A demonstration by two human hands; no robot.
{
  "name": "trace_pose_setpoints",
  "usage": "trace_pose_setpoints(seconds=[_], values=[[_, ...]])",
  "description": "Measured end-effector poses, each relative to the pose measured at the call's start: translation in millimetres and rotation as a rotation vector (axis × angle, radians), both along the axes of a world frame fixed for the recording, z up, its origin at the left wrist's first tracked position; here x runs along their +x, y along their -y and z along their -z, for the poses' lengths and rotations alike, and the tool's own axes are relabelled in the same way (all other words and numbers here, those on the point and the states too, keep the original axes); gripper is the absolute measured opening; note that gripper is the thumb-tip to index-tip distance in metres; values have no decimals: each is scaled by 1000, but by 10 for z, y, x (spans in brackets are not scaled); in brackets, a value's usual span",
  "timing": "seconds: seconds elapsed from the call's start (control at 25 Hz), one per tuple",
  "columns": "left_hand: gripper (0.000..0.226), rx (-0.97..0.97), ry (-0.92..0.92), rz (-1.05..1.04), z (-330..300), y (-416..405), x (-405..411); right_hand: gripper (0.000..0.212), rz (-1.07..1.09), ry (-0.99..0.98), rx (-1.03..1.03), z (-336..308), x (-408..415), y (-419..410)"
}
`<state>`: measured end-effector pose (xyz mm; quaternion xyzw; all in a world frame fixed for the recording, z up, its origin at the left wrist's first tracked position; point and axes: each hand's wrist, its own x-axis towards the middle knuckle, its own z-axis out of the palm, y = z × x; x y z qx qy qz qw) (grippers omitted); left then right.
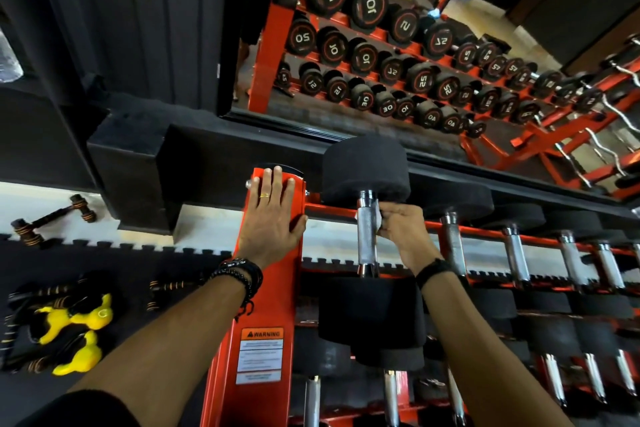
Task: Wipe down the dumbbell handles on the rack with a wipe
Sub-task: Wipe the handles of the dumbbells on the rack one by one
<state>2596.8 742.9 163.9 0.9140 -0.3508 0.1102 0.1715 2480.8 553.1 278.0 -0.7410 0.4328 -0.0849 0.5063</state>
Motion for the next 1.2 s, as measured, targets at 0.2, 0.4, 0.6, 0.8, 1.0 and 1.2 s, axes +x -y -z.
trace_pose_setpoints(seconds=[0.2,0.4,0.6,0.8,1.0,1.2], values=[[72,28,23,-16,10,8,1,31,-359,-410,6,-103,-345,-43],[71,20,24,-15,14,16,5,27,-316,-397,10,-296,-384,-14],[71,30,27,-12,14,4,1,31,-404,-425,113,-276,-422,-44],[72,41,31,-25,2,17,-3,12,-328,-265,272,-462,-453,-16],[72,39,15,-14,2,7,4,40,-403,-359,203,-592,-304,-84],[72,32,19,-16,6,8,2,51,-423,-412,57,-634,-288,-267]])
